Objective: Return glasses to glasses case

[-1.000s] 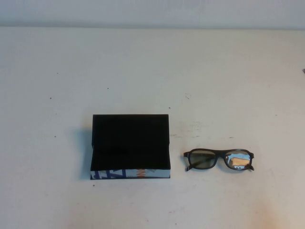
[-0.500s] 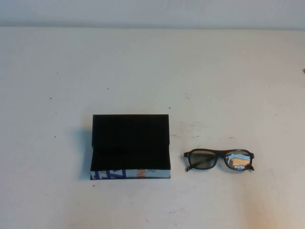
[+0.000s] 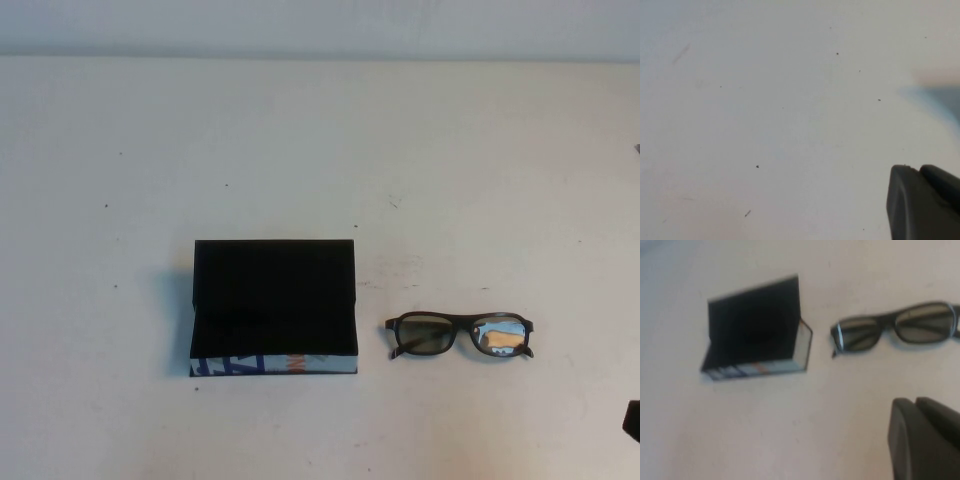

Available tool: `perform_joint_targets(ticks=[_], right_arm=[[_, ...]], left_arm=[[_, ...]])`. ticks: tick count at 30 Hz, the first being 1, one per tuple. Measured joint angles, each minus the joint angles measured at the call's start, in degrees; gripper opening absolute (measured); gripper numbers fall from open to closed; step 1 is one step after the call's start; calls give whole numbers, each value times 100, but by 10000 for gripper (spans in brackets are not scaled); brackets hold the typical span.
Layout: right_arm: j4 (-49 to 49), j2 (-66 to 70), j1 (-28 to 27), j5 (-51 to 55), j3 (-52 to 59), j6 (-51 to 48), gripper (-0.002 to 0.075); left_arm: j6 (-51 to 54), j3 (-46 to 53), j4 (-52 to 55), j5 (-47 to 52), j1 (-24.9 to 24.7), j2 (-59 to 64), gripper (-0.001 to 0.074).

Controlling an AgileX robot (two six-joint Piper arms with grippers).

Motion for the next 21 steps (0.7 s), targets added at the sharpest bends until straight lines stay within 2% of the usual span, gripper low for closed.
perform_joint_targets(ticks=[4, 7, 18, 21], right_arm=[[-738, 1181, 0, 1037, -839, -500, -13], [-1034, 1998, 88, 1424, -1373, -695, -13], [-1915, 4454, 1582, 1427, -3007, -2032, -11], [-2222, 5079, 1876, 1479, -3624, -2672, 4]], left_arm=[[0, 0, 0, 0, 0, 0, -1], [0, 0, 0, 0, 0, 0, -1], [0, 0, 0, 0, 0, 0, -1], [0, 0, 0, 0, 0, 0, -1]])
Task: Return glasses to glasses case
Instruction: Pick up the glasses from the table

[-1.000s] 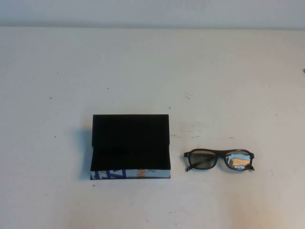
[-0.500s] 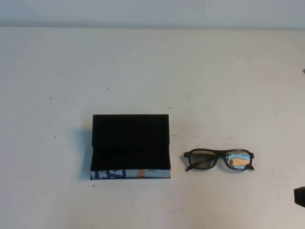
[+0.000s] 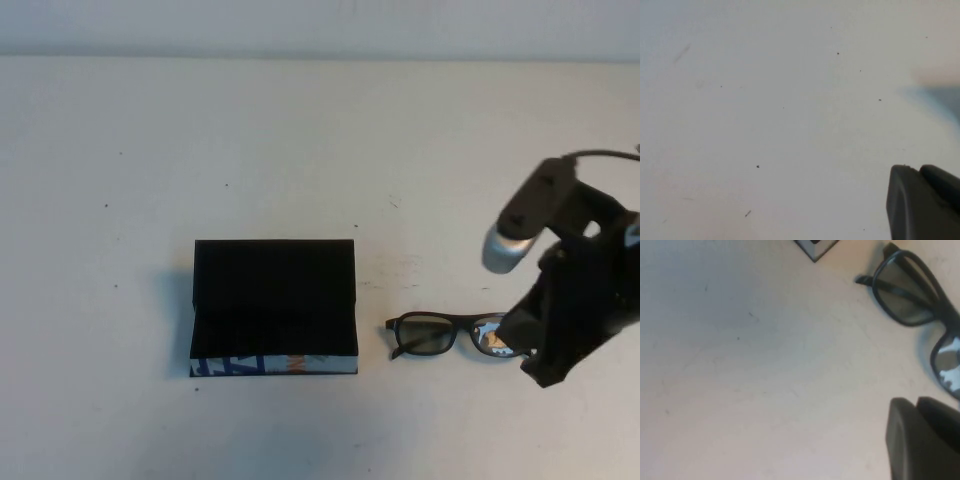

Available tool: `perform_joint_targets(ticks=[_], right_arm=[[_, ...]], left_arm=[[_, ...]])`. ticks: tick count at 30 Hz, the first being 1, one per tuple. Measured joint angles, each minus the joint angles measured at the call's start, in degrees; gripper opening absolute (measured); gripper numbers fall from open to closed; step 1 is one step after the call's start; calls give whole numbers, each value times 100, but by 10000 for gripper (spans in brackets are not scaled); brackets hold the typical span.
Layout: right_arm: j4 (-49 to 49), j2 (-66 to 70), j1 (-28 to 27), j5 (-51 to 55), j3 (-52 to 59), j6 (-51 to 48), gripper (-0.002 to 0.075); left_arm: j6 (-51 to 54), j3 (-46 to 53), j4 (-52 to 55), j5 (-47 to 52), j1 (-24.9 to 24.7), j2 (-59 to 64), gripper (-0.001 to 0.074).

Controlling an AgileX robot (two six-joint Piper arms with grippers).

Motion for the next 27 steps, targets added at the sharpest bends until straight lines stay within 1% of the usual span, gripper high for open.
perform_joint_targets(ticks=[4, 8, 12, 14, 18, 27], right_arm=[[-203, 728, 150, 316, -628, -1412, 79], [-372, 1355, 185, 444, -997, -2488, 205], [-660, 1864, 185, 375, -1209, -2903, 329], [-711, 2078, 185, 260, -1276, -2979, 370], [-735, 2516, 185, 184, -1451, -3194, 405], [-735, 3188, 174, 217, -2008, -3269, 412]], left_arm=[[0, 0, 0, 0, 0, 0, -1], [0, 0, 0, 0, 0, 0, -1], [0, 0, 0, 0, 0, 0, -1], [0, 0, 0, 0, 0, 0, -1], [0, 0, 0, 0, 0, 0, -1], [0, 0, 0, 0, 0, 0, -1]])
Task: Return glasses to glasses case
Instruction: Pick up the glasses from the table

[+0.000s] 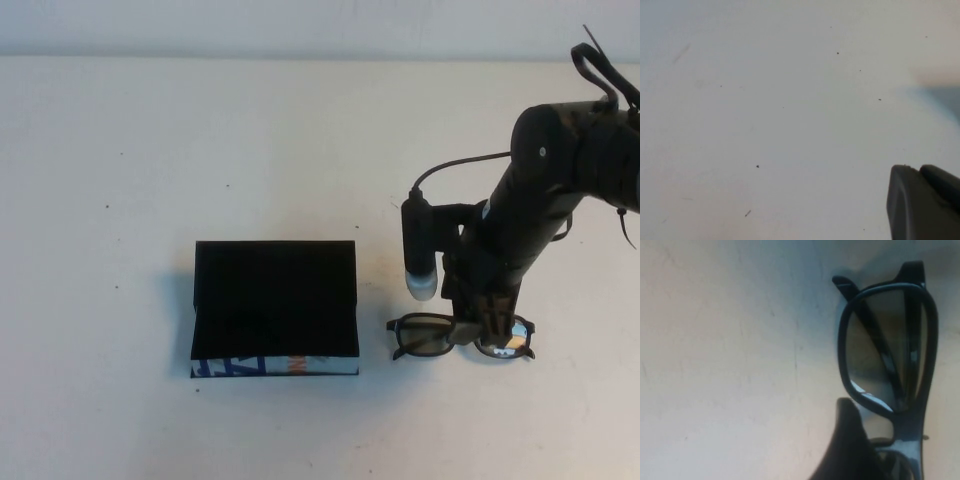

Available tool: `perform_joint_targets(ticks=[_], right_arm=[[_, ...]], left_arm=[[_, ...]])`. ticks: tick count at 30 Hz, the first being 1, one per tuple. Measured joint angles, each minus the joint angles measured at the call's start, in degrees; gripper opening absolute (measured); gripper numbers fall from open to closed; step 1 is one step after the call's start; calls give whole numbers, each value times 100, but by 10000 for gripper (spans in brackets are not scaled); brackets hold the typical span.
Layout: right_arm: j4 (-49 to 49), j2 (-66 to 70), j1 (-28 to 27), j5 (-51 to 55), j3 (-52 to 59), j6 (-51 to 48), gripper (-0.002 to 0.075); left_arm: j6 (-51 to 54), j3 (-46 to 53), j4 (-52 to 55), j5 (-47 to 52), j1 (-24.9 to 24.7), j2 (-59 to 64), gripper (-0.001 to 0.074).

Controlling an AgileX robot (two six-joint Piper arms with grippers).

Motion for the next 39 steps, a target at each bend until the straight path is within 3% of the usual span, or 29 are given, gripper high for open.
perform_joint_targets(ticks=[30, 34, 39], right_arm=[[-166, 516, -120, 13, -78, -24, 410], [-156, 516, -129, 28, -78, -24, 368], [-60, 516, -141, 89, -78, -24, 251]], left_arm=[[0, 0, 0, 0, 0, 0, -1], [0, 0, 0, 0, 0, 0, -1], [0, 0, 0, 0, 0, 0, -1]])
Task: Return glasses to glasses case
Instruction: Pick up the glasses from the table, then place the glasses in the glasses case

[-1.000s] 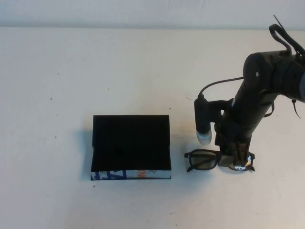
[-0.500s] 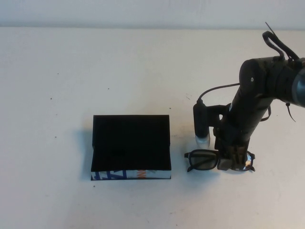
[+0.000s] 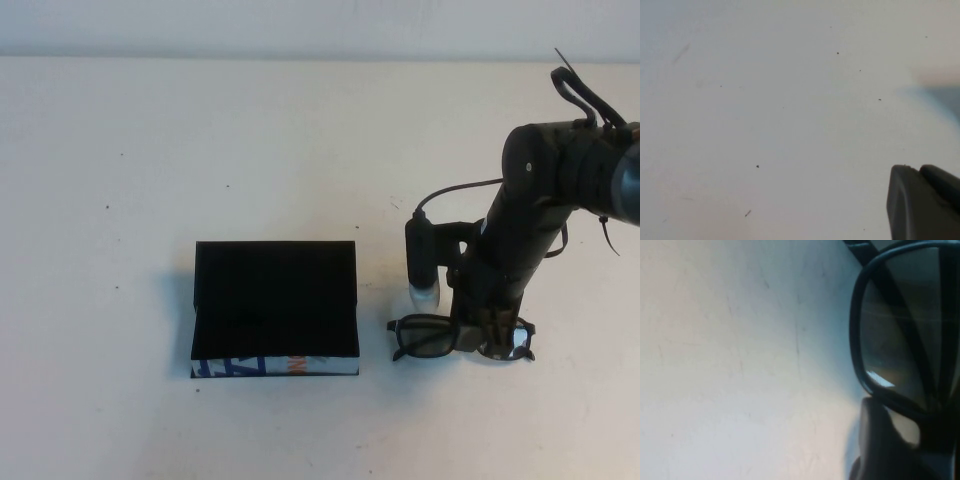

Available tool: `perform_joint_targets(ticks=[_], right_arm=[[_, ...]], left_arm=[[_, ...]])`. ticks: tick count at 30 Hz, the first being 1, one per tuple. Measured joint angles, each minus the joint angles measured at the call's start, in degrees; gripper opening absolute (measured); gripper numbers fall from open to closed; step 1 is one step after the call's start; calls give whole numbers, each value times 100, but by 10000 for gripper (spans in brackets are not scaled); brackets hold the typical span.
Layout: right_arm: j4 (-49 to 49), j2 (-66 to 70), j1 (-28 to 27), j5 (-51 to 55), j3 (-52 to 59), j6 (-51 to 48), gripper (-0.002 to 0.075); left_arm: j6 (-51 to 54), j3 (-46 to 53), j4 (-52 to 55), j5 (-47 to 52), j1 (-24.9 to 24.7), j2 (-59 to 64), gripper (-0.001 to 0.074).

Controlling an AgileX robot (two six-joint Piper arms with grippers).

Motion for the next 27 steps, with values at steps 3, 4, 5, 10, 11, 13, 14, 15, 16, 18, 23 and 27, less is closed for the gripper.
perform_joint_targets(ticks=[3, 4, 5, 10, 11, 13, 14, 15, 16, 18, 23, 27], right_arm=[[9, -10, 0, 28, 0, -12, 174], [9, -10, 0, 39, 0, -12, 152], [9, -10, 0, 52, 0, -12, 126], [23, -43, 0, 207, 0, -12, 41], [23, -43, 0, 263, 0, -12, 41], [2, -64, 0, 374, 0, -12, 41], [-10, -91, -2, 444, 0, -12, 41], [-22, -132, -2, 518, 0, -1, 40], [-43, -184, -12, 598, 0, 42, 40], [-84, -346, -12, 761, 0, 230, 40], [-174, -976, 123, 983, 0, 680, 40], [-186, -1353, 546, 1104, -241, 803, 40]], left_arm=[[0, 0, 0, 0, 0, 0, -1], [0, 0, 0, 0, 0, 0, -1], [0, 0, 0, 0, 0, 0, -1], [0, 0, 0, 0, 0, 0, -1], [0, 0, 0, 0, 0, 0, -1], [0, 0, 0, 0, 0, 0, -1], [0, 0, 0, 0, 0, 0, -1], [0, 0, 0, 0, 0, 0, -1], [0, 0, 0, 0, 0, 0, -1], [0, 0, 0, 0, 0, 0, -1], [0, 0, 0, 0, 0, 0, -1], [0, 0, 0, 0, 0, 0, -1]])
